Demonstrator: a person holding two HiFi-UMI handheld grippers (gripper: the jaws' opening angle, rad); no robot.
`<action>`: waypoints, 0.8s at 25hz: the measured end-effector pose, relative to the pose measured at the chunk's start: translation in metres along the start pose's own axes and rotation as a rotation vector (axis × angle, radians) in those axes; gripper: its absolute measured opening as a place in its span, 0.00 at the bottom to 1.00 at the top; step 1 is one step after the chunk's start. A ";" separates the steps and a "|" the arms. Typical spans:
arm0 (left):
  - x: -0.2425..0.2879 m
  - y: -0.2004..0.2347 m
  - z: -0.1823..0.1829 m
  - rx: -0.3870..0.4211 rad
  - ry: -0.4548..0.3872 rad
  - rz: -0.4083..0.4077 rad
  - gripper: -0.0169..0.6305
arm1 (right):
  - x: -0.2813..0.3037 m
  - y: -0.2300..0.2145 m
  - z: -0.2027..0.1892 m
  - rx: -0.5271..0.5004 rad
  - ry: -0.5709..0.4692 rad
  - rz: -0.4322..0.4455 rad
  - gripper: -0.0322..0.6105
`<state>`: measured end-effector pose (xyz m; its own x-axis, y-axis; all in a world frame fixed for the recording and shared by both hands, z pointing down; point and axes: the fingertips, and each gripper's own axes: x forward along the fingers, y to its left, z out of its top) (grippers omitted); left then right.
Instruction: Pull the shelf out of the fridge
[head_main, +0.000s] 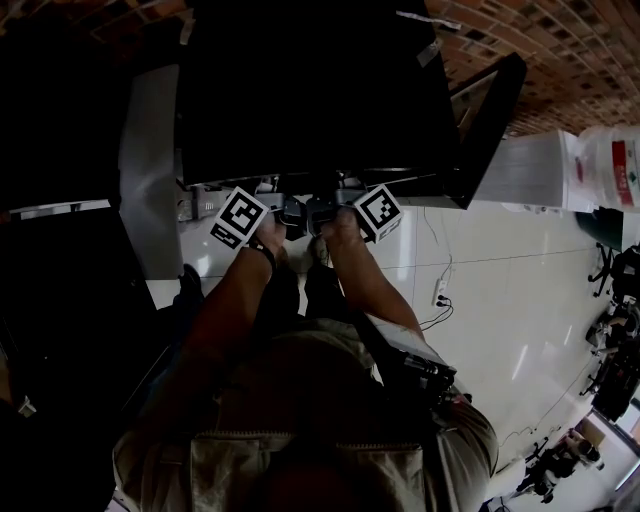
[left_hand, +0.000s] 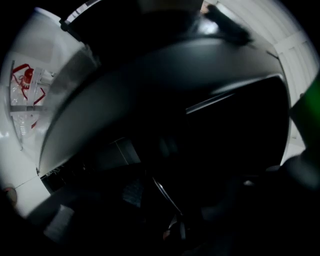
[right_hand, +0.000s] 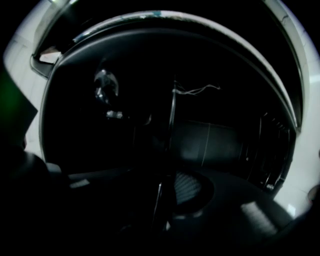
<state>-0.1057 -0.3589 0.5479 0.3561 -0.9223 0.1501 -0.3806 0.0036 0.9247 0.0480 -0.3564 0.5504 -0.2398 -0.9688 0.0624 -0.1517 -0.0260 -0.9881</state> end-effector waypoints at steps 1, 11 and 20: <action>0.003 0.001 0.001 -0.005 -0.005 0.004 0.37 | 0.002 0.000 0.001 0.005 -0.003 0.002 0.20; 0.012 0.003 0.006 -0.079 -0.059 -0.003 0.11 | 0.017 0.002 0.008 0.100 -0.025 0.051 0.08; -0.007 -0.004 0.002 -0.137 -0.069 -0.029 0.10 | -0.003 0.008 0.003 0.151 -0.028 0.048 0.07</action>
<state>-0.1084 -0.3536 0.5421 0.3039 -0.9472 0.1021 -0.2495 0.0243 0.9681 0.0508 -0.3546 0.5421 -0.2163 -0.9762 0.0131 0.0061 -0.0147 -0.9999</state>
